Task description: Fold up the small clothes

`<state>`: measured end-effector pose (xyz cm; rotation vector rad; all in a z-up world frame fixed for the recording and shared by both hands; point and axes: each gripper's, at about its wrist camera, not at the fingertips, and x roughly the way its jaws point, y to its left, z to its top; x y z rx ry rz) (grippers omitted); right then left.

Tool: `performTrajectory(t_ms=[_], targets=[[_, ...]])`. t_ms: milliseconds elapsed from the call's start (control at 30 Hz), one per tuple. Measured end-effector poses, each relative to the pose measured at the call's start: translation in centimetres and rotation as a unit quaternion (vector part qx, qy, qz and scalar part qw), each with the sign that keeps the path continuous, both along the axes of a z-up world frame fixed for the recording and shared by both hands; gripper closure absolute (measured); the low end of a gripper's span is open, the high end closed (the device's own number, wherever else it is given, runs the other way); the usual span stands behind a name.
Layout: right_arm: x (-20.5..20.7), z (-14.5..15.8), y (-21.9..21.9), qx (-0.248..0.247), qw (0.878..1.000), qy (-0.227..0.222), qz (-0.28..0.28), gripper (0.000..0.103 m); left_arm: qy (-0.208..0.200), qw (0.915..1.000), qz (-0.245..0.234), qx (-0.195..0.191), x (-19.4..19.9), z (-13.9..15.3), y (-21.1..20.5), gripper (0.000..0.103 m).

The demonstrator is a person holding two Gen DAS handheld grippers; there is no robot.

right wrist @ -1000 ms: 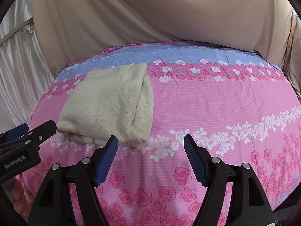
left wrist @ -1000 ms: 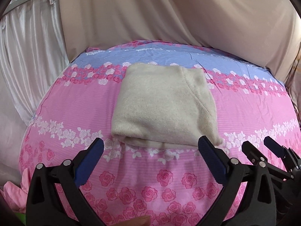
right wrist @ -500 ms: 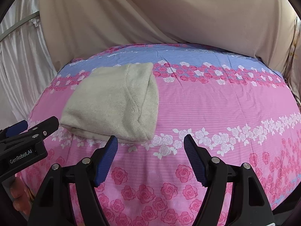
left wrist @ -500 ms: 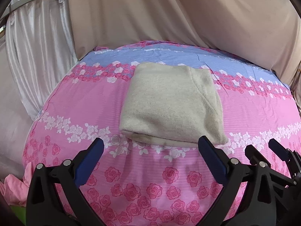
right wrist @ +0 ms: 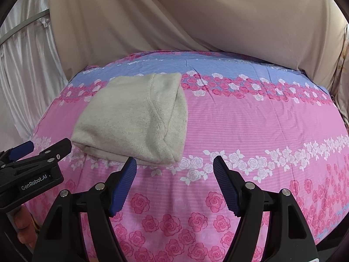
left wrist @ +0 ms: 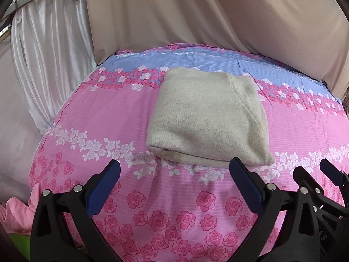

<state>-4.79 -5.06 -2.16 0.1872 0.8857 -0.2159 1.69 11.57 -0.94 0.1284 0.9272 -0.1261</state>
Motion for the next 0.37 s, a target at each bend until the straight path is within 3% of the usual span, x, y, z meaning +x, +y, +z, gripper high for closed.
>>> performTrajectory(t_ms=[367], targets=[[0.02,-0.06,0.49,-0.002,1.0,-0.002,0.002,0.032,0.004,0.9999,0.0,0.009,-0.05,-0.32,-0.28,0.009]])
